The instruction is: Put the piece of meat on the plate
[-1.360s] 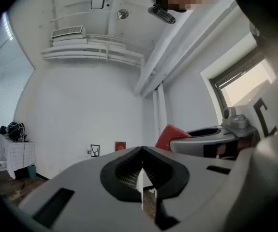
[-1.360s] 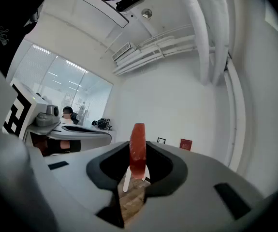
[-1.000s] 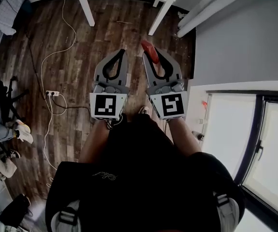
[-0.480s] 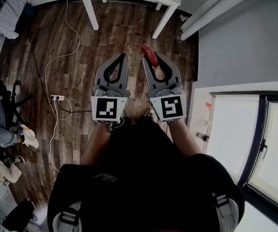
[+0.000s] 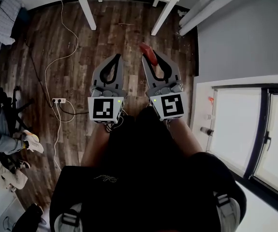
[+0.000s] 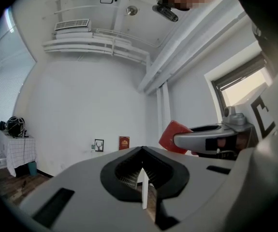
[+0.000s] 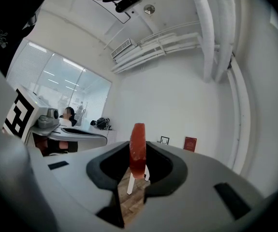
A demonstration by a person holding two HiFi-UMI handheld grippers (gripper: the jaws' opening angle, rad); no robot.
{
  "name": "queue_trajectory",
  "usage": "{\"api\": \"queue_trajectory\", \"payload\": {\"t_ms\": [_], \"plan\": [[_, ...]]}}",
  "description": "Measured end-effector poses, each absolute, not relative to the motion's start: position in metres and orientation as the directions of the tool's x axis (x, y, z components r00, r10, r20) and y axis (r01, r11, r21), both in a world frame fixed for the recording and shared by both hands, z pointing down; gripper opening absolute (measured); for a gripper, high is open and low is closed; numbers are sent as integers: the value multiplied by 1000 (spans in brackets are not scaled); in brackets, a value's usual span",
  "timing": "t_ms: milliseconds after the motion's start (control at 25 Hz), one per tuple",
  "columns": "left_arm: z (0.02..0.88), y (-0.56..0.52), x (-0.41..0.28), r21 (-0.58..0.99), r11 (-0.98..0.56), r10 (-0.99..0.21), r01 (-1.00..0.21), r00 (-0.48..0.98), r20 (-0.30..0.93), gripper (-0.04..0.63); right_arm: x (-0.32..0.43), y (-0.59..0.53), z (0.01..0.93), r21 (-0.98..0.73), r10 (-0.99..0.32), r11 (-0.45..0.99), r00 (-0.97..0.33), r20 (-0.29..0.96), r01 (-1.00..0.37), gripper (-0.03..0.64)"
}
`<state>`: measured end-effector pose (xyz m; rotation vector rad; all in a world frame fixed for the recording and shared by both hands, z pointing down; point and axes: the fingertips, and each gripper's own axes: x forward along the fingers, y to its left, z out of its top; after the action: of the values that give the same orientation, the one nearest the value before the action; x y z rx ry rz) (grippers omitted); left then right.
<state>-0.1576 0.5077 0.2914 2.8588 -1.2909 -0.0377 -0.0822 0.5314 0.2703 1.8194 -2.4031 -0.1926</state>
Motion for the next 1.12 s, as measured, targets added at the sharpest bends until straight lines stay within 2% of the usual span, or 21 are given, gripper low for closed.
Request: {"api": "queue_trajectory", "payload": {"t_ms": [280, 600, 1120], "plan": [[304, 481, -139, 28, -675, -737, -738, 675, 27, 2, -62, 501, 281, 160, -962, 272, -271, 30, -949, 103], [319, 391, -125, -3, -630, -775, -776, 629, 68, 2, -34, 407, 292, 180, -943, 331, -330, 33, -926, 103], [334, 264, -23, 9, -661, -741, -750, 655, 148, 2, 57, 278, 300, 132, -937, 350, -346, 50, -928, 103]]}}
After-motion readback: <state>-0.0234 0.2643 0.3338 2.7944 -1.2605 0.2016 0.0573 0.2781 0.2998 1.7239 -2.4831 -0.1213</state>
